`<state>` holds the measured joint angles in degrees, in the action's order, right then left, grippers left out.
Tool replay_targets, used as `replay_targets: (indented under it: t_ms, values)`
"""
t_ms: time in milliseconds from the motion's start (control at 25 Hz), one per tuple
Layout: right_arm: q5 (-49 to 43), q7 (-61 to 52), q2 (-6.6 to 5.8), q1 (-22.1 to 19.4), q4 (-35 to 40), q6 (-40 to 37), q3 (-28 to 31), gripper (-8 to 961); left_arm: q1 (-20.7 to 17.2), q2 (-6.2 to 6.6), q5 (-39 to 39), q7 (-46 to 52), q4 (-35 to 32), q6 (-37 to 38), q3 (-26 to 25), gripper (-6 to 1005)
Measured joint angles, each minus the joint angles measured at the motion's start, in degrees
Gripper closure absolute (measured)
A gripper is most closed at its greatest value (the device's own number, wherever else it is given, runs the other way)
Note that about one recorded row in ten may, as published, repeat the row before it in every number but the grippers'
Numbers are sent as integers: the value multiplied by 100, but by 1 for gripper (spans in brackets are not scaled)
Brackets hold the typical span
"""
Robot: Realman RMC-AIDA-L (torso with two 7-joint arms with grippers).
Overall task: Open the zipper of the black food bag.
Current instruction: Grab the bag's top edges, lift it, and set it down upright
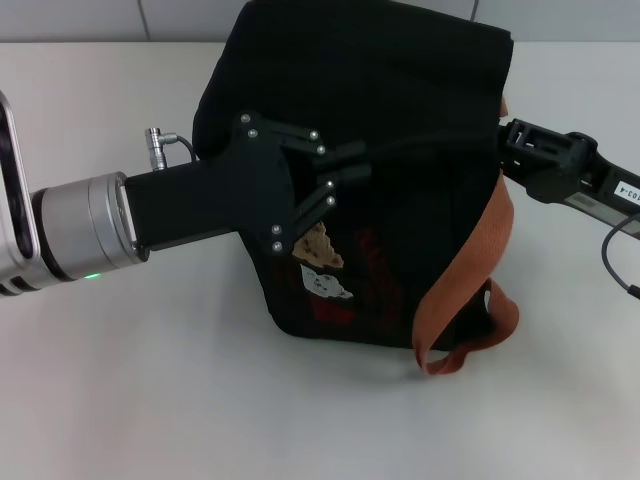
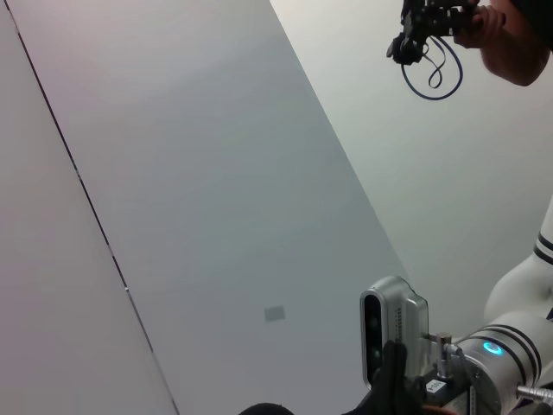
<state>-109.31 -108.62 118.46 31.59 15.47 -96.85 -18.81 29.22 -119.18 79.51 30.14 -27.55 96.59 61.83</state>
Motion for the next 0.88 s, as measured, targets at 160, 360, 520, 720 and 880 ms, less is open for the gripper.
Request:
replay_targets:
  t_ms: [160,360,520,720,880]
  values:
    - [-2,29,3,15,7,6,0,672,24,0,-1,-17,60,-29,7,912]
    - [-4,42,8,33,32,17,0,760,71,0,-3,-141,176,-32,12,912]
    - [-4,69,23,46,44,18,-38,778,75,0,-2,-144,180,-33,9,912]
    - [-3,147,26,58,52,17,-116,800,81,0,1,-146,181,-40,-42,912]
    - [24,240,28,2,53,8,-119,809,68,0,-108,-165,206,-55,-52,912]
